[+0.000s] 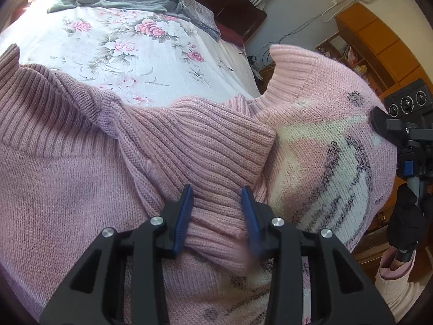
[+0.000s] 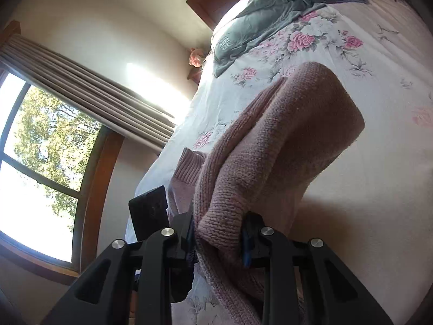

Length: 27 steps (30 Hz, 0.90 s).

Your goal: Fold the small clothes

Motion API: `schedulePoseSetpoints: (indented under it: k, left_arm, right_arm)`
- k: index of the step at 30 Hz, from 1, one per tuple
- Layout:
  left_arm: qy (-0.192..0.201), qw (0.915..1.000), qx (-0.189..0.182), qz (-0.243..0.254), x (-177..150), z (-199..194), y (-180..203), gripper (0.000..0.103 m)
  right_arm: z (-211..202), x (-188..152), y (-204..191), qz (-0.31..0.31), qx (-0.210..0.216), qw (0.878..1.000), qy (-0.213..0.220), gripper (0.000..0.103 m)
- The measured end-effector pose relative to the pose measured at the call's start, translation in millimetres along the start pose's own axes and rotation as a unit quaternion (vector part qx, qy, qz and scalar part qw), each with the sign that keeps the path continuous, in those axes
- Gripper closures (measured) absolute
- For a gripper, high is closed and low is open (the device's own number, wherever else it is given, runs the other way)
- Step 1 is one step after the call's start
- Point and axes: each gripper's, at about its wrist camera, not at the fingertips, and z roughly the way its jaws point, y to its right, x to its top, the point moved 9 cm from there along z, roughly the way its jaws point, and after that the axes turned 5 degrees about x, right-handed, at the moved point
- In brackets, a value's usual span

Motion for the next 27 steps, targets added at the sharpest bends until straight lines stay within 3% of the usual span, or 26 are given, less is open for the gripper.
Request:
schedulePoseSetpoints:
  k: [5,7,8,13,17,22,25,27]
  left_arm:
    - [0.011,0.9984,-0.031,-0.045,-5,-23,-15,0.066]
    - [0.019,0.9973,-0.029,-0.064,-7,-37,-29,0.065]
    - [0.022,0.9965,-0.022,-0.078,-8,-44,-38,0.059]
    - [0.058,0.9890,-0.011,-0.136,1,-82,-85,0.056]
    - [0.073,0.9803,-0.078,-0.166,27,-98,-86,0.043]
    - [0.032,0.9813,-0.105,-0.158,52,-77,-70,0.024]
    - [0.004,0.9843,-0.084,-0.155,58,-57,-73,0.024]
    - [-0.004,0.9837,-0.090,-0.156,64,-48,-70,0.024]
  right_arm:
    - [47,-2,-34,-0.049,-0.032,0.997,-0.040,0.077]
    - [64,-8,-34,-0.054,-0.041,0.996,-0.057,0.077]
    - [73,-12,-33,-0.055,-0.045,0.995,-0.066,0.077]
    - [105,-34,-31,-0.066,-0.066,0.991,-0.097,0.076]
    - [124,-52,-29,-0.074,-0.074,0.988,-0.110,0.075]
    - [127,-59,-26,-0.069,-0.069,0.990,-0.101,0.074]
    - [123,-59,-22,-0.067,-0.065,0.991,-0.096,0.074]
    - [121,-59,-21,-0.068,-0.063,0.991,-0.095,0.074]
